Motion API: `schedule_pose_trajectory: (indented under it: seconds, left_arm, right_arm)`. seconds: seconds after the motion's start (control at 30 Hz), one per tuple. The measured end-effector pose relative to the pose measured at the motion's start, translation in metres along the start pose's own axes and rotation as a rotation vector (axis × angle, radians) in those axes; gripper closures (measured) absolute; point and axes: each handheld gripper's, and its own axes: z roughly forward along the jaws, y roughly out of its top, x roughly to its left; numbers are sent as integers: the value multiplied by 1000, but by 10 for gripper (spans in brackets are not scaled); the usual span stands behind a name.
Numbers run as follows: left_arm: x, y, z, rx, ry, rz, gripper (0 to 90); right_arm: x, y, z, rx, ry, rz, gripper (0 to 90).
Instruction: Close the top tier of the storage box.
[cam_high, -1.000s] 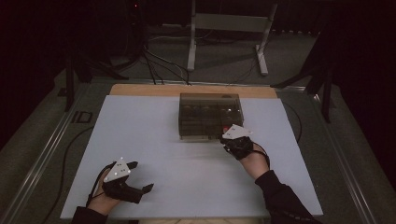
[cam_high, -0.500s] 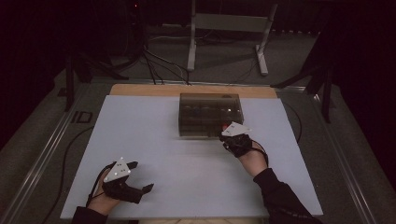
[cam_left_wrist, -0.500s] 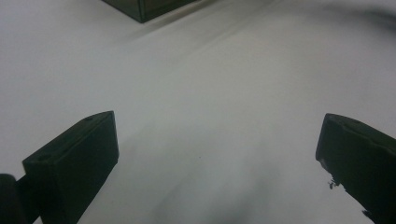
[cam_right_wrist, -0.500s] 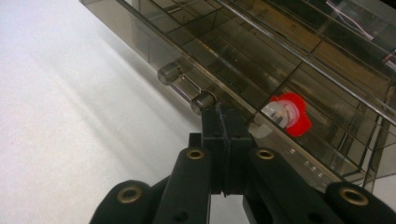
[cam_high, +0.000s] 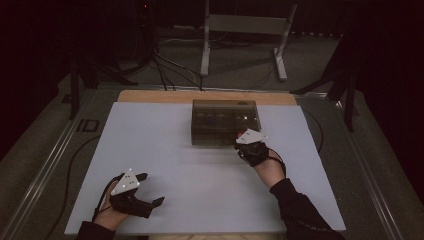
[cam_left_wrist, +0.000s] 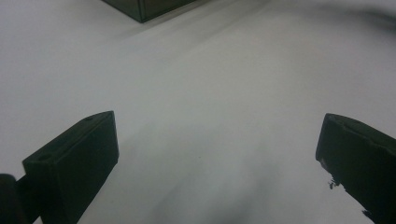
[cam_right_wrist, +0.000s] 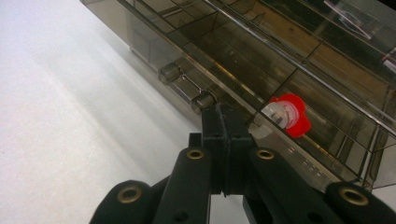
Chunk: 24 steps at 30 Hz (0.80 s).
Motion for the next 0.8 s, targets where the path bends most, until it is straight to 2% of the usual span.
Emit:
schedule_pose_trajectory:
  seconds: [0.8]
  left_arm:
    - [0,0,0,1,-1,1,0]
  right_arm:
    - [-7,3,7,3,-6,12,900]
